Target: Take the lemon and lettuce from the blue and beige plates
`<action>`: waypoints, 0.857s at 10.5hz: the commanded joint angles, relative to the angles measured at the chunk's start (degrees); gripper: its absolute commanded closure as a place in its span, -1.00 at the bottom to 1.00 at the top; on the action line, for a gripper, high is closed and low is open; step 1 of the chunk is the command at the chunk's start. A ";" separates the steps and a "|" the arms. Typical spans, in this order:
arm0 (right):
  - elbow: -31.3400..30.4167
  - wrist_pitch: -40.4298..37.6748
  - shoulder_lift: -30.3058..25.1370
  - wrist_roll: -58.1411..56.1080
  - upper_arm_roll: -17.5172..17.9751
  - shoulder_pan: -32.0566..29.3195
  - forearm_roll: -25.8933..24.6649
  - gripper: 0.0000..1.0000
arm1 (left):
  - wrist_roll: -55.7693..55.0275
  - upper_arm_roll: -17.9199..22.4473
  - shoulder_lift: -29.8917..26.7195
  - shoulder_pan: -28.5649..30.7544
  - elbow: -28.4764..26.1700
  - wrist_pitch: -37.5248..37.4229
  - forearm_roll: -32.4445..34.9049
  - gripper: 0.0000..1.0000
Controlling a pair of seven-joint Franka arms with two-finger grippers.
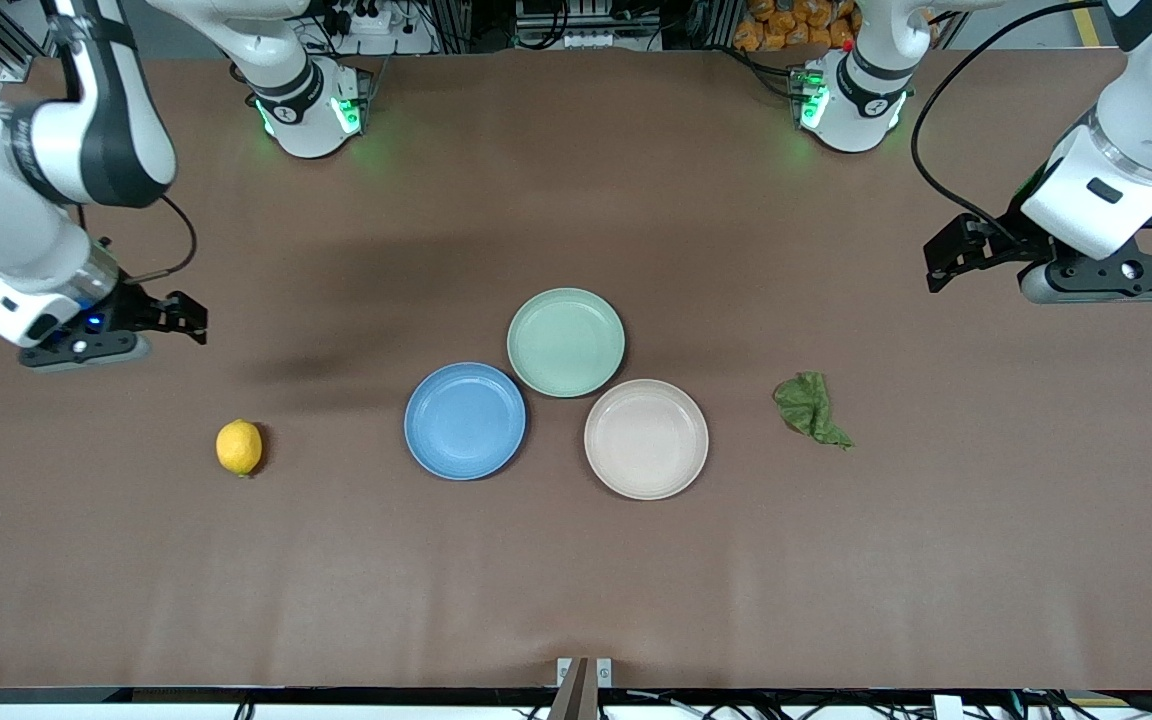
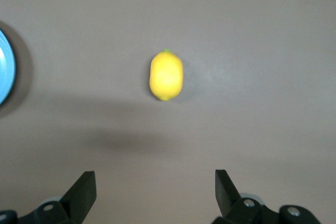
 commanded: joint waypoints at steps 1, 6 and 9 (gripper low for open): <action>7.91 -7.66 -0.85 0.60 -0.82 -0.63 -0.36 -1.00 | 1.01 -0.02 -1.07 0.30 -0.60 -0.25 -0.51 -1.00; 26.81 -26.81 -1.20 3.95 -1.44 1.21 3.58 -1.00 | 1.01 -0.02 -0.90 0.30 -0.52 -0.25 -0.51 -1.00; 31.05 -29.04 -1.12 3.69 -1.36 1.48 4.92 -1.00 | 1.36 0.07 -0.81 0.30 -0.43 -0.25 -0.51 -1.00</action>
